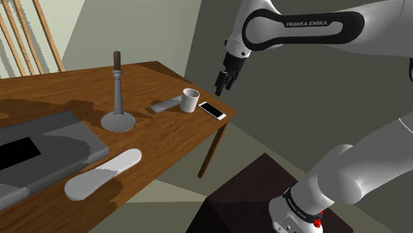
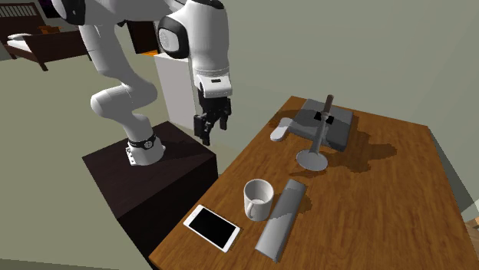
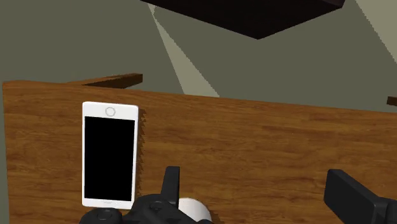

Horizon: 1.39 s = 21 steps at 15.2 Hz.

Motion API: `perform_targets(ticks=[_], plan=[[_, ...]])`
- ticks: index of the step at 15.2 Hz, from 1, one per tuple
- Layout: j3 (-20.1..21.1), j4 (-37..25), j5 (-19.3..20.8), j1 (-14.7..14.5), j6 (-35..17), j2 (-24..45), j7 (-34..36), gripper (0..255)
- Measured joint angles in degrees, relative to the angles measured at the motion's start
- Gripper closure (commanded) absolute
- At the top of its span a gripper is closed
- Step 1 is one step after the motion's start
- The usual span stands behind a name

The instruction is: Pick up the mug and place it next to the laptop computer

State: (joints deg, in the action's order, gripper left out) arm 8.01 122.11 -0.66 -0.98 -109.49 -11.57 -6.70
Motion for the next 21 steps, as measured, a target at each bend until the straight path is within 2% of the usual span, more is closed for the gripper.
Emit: perform_targets(ticks=[6, 15, 21], plan=[[1.2, -9.0, 2.9, -0.5, -3.9, 13.4, 1.5, 0], [1.4, -28.1, 7.6, -2.6, -3.8, 33.4, 2.9, 0], [1.1, -27.6, 8.3, -2.8, -7.1, 36.3, 3.2, 0]])
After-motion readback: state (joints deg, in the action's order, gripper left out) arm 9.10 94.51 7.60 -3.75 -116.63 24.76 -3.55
